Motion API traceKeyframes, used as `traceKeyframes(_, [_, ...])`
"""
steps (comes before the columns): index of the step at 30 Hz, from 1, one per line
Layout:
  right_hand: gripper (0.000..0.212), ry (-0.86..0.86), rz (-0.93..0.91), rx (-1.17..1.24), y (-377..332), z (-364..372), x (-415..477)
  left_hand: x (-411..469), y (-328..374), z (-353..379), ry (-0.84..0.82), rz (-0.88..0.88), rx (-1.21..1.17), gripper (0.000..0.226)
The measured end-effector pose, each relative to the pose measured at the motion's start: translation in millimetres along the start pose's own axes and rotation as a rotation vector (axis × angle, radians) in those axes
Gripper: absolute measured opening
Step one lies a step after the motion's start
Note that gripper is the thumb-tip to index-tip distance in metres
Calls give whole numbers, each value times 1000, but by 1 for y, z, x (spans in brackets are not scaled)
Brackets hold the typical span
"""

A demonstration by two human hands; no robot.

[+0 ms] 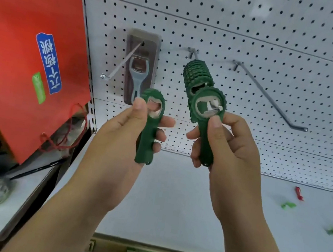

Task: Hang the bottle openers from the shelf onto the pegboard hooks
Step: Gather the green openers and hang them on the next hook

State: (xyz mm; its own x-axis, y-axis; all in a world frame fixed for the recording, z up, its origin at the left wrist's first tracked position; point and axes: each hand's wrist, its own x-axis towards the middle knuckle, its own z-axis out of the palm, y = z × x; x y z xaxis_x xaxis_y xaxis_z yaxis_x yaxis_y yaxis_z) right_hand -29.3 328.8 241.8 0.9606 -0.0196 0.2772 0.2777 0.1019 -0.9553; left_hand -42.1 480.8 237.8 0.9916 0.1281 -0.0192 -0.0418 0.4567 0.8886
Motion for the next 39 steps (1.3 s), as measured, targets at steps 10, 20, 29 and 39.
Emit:
traceKeyframes(10, [15, 92, 22, -92, 21, 1, 35, 3, 4, -3, -66, -1, 16, 38])
traceKeyframes(20, [10, 238, -23, -229, 26, -12, 30, 6, 0, 0, -98, 104, 102, 45])
traceKeyframes(29, [18, 251, -194, -273, -11, -23, -2, 7, 3, 31, -241, 234, 140, 54])
traceKeyframes(39, [16, 208, -237, -299, -20, -25, -5, 10, -14, 52, -134, 386, 213, 64])
